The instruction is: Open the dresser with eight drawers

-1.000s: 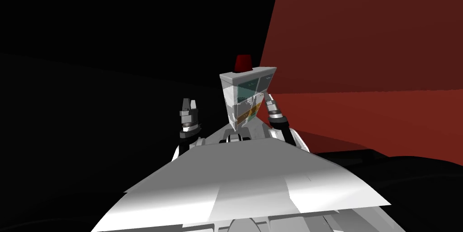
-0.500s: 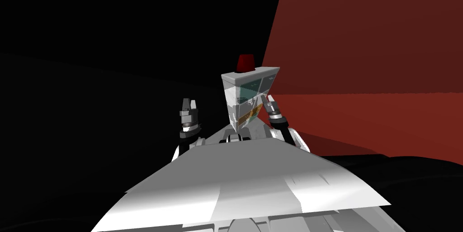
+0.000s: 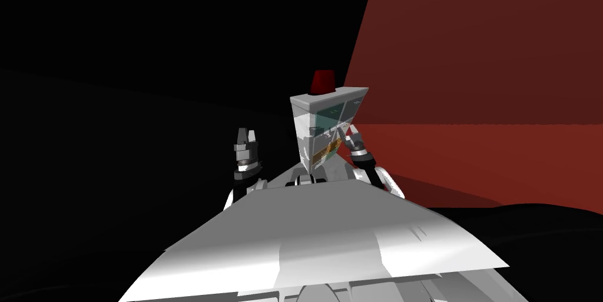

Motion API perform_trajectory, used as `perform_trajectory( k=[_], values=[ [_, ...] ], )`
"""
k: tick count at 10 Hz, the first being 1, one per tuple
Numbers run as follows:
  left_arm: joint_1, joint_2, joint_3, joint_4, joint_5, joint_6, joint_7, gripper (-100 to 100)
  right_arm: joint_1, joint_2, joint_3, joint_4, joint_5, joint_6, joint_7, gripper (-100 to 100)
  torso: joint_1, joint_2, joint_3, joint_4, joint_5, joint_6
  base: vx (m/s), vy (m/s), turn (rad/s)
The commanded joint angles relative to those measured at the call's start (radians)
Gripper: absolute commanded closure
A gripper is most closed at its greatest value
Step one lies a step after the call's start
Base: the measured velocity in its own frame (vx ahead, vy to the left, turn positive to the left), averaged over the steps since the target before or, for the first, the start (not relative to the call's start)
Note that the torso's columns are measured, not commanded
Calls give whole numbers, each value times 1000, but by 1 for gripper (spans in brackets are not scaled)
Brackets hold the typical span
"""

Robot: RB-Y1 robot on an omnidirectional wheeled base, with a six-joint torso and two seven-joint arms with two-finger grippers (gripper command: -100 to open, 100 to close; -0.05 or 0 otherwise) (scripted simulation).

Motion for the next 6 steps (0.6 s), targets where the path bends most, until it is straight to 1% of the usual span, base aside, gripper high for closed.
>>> perform_trajectory(
  k=[1, 2, 3, 4, 5, 6],
  values=[
    [0, 0, 0, 0, 0, 0, 0, 0, -8, -8, -15, 33, 36, -22, 79, -100, 0, 0, 0, 0, 0, 0, 33, 22, 11],
    [0, 0, 0, 0, 0, 0, 0, 0, -13, -14, -27, 61, 68, -41, 108, -100, 0, 0, 0, 0, 0, 0, 38, 26, 23],
    [0, 0, 0, 0, 0, 0, 0, 0, -13, -14, -27, 61, 68, -41, 135, -100, 0, 0, 0, 0, 0, 0, 33, 15, 9],
    [0, 0, 0, 0, 0, 0, 0, 0, -13, -14, -27, 61, 68, -41, 143, -100, 0, 0, 0, 0, 0, 0, 15, 4, -2],
    [0, 0, 0, 0, 0, 0, 0, 0, -19, -20, -40, 90, 100, -61, 183, -100, -1, 1, 1, 0, 0, 0, 31, 15, 16],
    [0, 0, 0, 0, 0, 0, 0, 0, -19, -20, -40, 90, 100, -61, 204, -100, 0, 0, 0, 0, 0, 0, 29, 14, 14]
  ],
)
